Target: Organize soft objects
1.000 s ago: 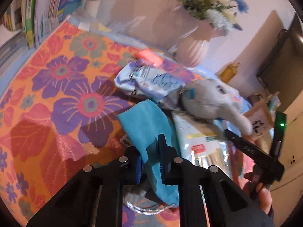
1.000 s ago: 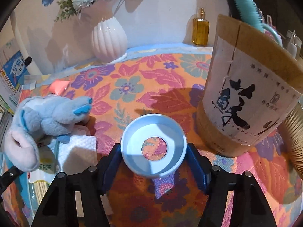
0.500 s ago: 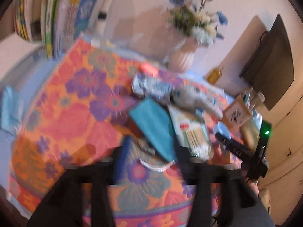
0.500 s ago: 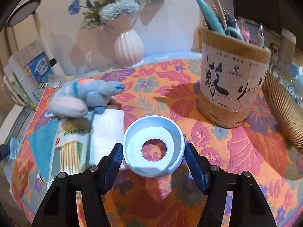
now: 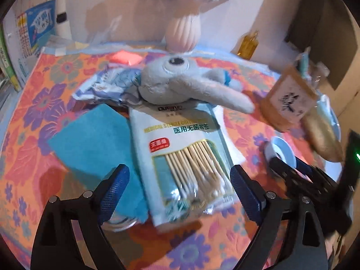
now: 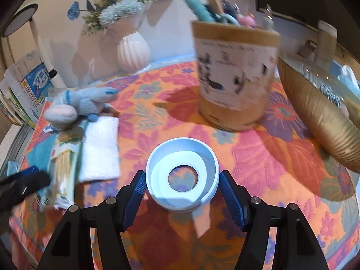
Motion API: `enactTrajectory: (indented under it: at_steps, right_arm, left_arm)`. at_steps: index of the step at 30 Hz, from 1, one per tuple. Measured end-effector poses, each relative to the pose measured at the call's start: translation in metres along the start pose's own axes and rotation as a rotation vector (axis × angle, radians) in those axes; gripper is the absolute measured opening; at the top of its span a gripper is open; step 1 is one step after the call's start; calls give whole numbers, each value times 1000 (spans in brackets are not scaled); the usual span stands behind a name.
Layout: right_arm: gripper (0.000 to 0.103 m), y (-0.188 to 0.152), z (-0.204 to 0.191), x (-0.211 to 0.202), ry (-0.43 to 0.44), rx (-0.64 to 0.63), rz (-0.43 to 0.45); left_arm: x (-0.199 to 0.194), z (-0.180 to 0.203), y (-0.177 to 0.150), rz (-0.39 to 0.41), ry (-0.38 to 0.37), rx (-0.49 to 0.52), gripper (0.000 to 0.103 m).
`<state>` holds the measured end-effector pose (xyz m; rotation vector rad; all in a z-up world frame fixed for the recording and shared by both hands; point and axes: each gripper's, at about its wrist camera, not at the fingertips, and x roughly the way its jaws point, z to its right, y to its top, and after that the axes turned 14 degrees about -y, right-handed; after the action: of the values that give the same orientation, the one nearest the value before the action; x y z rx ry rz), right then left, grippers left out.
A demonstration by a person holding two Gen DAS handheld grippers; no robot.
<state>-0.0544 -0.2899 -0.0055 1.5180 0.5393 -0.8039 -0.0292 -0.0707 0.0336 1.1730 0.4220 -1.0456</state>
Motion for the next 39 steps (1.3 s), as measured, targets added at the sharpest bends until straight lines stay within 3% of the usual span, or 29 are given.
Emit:
enactTrajectory:
  at_steps: [3, 7, 14, 15, 16, 18, 20, 22, 25, 27, 28, 29, 30, 31, 33, 35, 37, 39]
  right_arm:
    - [66, -2, 5, 0, 32, 5, 10]
    - [67, -2, 1, 1, 28, -16, 14]
    - [68, -2, 6, 1, 69, 5, 16]
    - [68, -2, 7, 1, 74, 9, 16]
    - [68, -2, 8, 1, 79, 14, 17]
    - [68, -2, 9, 0, 87, 24, 19]
    - [68, -3, 11, -2, 93, 38, 24]
    - [67, -4, 12, -3, 93, 47, 27]
    - [66, -5, 12, -6, 87, 52, 30]
    - [66, -6, 13, -6, 82, 52, 25]
    - [66, -7, 14, -6, 80, 53, 24]
    - [67, -7, 14, -7, 75, 55, 25]
    - [67, -8, 14, -7, 69, 53, 26]
    - [67, -8, 14, -7, 66, 51, 26]
    - [67, -8, 13, -6, 57, 47, 26]
    - [67, -9, 12, -7, 46, 46, 27]
    - [67, -9, 11, -7, 42, 43, 28]
    - [67, -8, 13, -8, 39, 45, 27]
  left_arm:
    - [17, 4, 3, -43, 4, -14, 91]
    - [26, 18, 0, -48, 40, 19, 101]
    - [31, 18, 2, -19, 68, -6, 98]
    - [27, 17, 0, -1, 56, -14, 85]
    - [23, 15, -1, 14, 52, -15, 59]
    - [6, 5, -10, 63, 37, -24, 38]
    - [-9, -6, -18, 87, -28, -64, 28]
    - [-26, -15, -26, 113, -87, -88, 10]
    - [-33, -14, -30, 98, -108, -73, 10]
    - [-27, -8, -33, 58, -143, -75, 21]
    - [-23, -7, -34, 42, -145, -86, 36]
    - [-18, -5, -36, 23, -151, -100, 39]
    - [-14, -2, -38, 16, -155, -98, 49]
    - [-11, 2, -39, 10, -148, -92, 71]
    - [-4, 11, -39, 21, -124, -82, 102]
    - [1, 19, -36, 52, -110, -83, 102]
    - [15, 30, -27, 21, -71, -62, 102]
    - [36, 42, -18, -35, 21, -47, 102]
